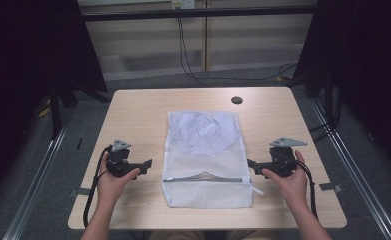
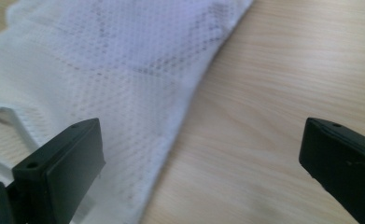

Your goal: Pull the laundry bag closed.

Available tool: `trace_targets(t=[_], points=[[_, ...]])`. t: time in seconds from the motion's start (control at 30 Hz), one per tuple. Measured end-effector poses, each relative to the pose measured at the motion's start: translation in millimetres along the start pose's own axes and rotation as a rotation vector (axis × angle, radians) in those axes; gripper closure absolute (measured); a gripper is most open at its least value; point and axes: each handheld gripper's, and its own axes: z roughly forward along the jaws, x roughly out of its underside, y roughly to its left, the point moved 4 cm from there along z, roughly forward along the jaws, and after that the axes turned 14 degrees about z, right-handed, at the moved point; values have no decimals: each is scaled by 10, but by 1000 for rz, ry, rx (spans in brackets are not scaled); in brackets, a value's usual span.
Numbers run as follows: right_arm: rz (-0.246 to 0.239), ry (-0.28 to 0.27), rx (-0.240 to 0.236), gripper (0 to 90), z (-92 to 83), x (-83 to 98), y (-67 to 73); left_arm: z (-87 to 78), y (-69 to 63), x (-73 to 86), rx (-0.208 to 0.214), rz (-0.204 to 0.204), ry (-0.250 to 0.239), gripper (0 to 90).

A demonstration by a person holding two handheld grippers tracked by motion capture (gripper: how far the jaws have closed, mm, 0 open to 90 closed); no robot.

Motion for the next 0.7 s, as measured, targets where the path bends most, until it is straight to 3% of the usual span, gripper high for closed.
trace_targets(t=[0.2, 0.33, 0.47, 0.7], points=[[-12, 10, -35, 0, 14, -22, 141, 6, -4, 12, 24, 5, 11, 23], [-19, 9, -41, 2, 41, -26, 266, -12, 5, 23, 16, 16, 16, 26], [-40, 41, -63, 7, 86, -16, 467, -57, 31, 19, -1, 0, -4, 29], [-46, 56, -83, 18, 145, -31, 655, -51, 14, 52, 22, 16, 19, 29]])
